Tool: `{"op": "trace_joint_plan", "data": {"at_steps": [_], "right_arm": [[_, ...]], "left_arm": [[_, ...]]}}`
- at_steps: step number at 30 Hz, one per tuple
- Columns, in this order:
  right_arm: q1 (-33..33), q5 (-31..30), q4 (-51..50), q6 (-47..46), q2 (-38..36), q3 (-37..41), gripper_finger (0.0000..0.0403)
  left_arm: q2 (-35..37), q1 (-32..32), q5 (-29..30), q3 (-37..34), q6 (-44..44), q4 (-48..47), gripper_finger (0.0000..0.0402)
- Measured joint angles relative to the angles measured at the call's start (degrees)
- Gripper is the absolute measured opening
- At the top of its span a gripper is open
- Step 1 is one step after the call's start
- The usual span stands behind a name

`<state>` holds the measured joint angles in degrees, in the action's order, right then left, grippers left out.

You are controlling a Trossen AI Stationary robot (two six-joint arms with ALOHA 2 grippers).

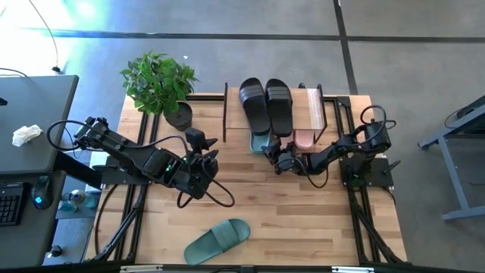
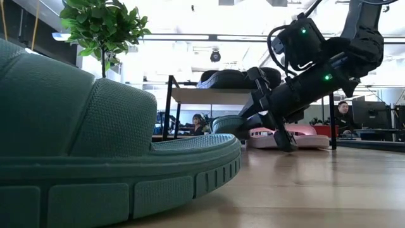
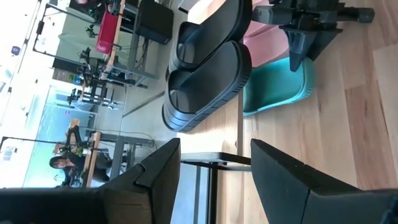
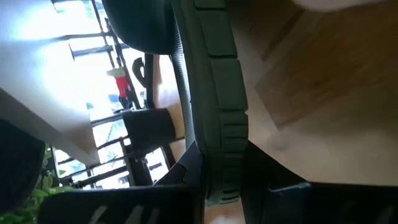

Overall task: Pick and place slides into the shelf
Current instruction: Put the top green slipper under the shelf

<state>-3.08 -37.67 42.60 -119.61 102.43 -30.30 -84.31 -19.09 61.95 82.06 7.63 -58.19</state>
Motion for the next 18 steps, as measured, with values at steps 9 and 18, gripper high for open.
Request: {"op": "trace_joint_plan", "data": {"at_steps": [9, 18], "right_arm": [[1.14, 1.73, -0.80, 0.11, -0.09, -0.02, 0.0030], [0.48, 0.78, -1.10, 2.55, -0.09, -0.02, 0.0141]], "left_arm": [[0.00, 0.00, 0.00, 0.00, 0.05, 0.19, 0.0179], [0.00, 0.00, -0.44, 0.00, 0.03, 0.24, 0.0179]]}}
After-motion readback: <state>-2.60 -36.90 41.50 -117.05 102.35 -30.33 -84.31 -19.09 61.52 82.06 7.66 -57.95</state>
